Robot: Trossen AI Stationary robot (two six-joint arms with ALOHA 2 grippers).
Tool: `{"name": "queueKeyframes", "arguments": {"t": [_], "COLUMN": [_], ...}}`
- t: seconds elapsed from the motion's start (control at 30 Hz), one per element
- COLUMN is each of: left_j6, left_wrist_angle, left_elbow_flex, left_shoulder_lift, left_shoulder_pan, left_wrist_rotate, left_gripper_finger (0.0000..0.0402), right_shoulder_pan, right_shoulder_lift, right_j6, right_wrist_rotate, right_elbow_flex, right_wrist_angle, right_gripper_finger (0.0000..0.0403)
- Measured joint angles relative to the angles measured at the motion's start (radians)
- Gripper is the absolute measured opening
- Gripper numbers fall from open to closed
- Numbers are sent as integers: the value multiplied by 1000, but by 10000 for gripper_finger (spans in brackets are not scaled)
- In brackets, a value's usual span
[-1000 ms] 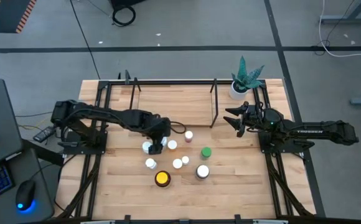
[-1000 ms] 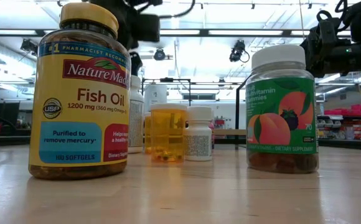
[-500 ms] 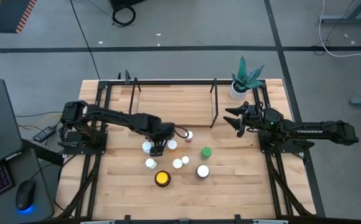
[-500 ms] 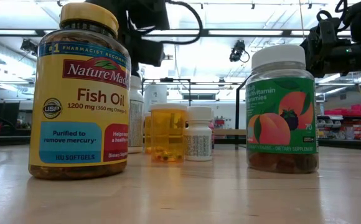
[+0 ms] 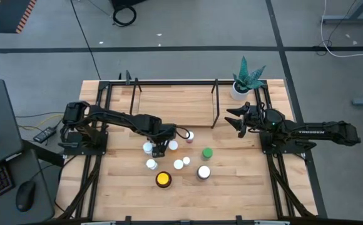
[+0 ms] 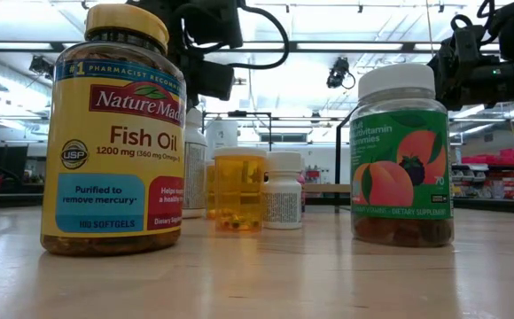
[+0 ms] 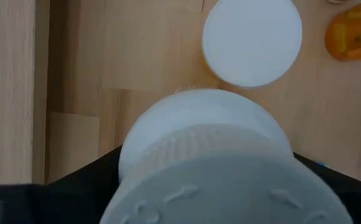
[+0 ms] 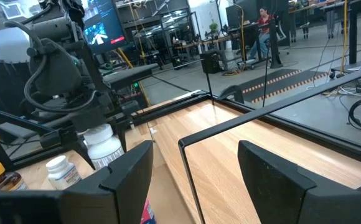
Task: Pick and place medicine bottles onto shelf by color
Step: Put the white red pill bottle on the shelf
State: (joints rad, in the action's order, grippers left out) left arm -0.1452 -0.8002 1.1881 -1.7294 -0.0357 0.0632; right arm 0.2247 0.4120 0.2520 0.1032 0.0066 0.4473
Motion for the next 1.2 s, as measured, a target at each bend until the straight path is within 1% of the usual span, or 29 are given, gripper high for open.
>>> {"name": "queueKeyframes", "arguments": {"t": [0.1, 0.2, 0.43, 0.53, 0.73, 0.87, 0.97, 1.2], "left_j6": [1, 16, 46, 84, 126, 133, 144, 204], "left_wrist_angle": [-22, -67, -163, -170, -177, -178, -175, -113], "left_elbow_flex": [11, 53, 147, 156, 156, 156, 156, 156], "left_shoulder_lift": [2, 2, 2, 14, 85, 133, 150, 116], "left_shoulder_pan": [0, 2, 35, 55, 109, 166, 229, 404], "left_wrist_rotate": [22, 49, 63, 95, 102, 101, 103, 101], "left_gripper_finger": [292, 292, 292, 292, 291, 291, 291, 296], "right_shoulder_pan": [0, 0, 0, 0, 0, 0, 0, 0], "right_shoulder_lift": [0, 0, 0, 0, 0, 0, 0, 0], "right_j6": [0, 0, 0, 0, 0, 0, 0, 0], "right_wrist_rotate": [0, 0, 0, 0, 0, 0, 0, 0], "right_elbow_flex": [0, 0, 0, 0, 0, 0, 0, 0], "right_wrist_angle": [0, 0, 0, 0, 0, 0, 0, 0], "right_gripper_finger": [243, 243, 243, 243, 243, 243, 243, 243]}}
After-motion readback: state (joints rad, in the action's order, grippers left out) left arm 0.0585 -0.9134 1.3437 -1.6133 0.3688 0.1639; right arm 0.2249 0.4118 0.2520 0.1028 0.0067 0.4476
